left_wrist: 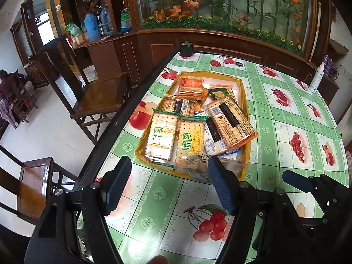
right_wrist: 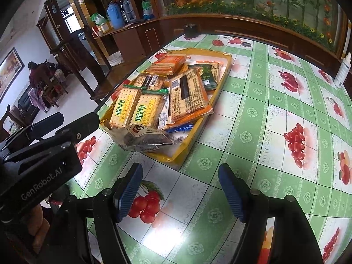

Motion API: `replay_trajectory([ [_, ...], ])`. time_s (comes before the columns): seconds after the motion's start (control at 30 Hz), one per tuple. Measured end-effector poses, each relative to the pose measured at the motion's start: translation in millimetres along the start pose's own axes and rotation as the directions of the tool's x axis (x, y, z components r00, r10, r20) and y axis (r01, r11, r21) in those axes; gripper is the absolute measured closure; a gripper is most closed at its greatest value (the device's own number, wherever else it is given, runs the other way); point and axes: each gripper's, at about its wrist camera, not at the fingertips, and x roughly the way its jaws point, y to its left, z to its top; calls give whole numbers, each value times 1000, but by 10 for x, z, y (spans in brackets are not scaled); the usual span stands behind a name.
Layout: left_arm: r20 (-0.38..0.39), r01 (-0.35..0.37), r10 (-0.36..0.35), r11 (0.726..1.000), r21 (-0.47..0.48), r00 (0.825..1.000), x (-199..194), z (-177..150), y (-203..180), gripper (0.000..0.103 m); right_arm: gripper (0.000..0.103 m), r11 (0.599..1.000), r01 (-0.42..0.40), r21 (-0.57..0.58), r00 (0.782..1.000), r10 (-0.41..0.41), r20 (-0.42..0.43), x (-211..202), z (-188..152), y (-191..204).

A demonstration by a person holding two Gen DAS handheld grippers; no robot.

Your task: Organize snacks

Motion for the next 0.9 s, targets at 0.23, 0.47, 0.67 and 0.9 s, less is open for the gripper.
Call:
replay_trajectory([
  [0.23, -11, 24, -23, 1000, 15, 1000, -11, -28, -14, 25, 30, 1000, 11, 1, 1000, -11, -7, 26, -13, -20],
  [0.47, -13, 94, -95, 995, -18, 995, -30, -18, 32, 20, 30, 1000, 15, -8, 1000, -15, -10, 22, -23, -4],
  [0.67, -48, 115, -116, 993, -27, 992, 26, -36, 32, 20, 30, 1000, 16, -9, 1000, -16, -10, 24, -28, 0],
  [0.9, -82, 119, -122, 992, -36, 989, 74, -71, 28, 20, 30, 1000, 19, -9, 1000, -19, -19, 47, -50, -14],
])
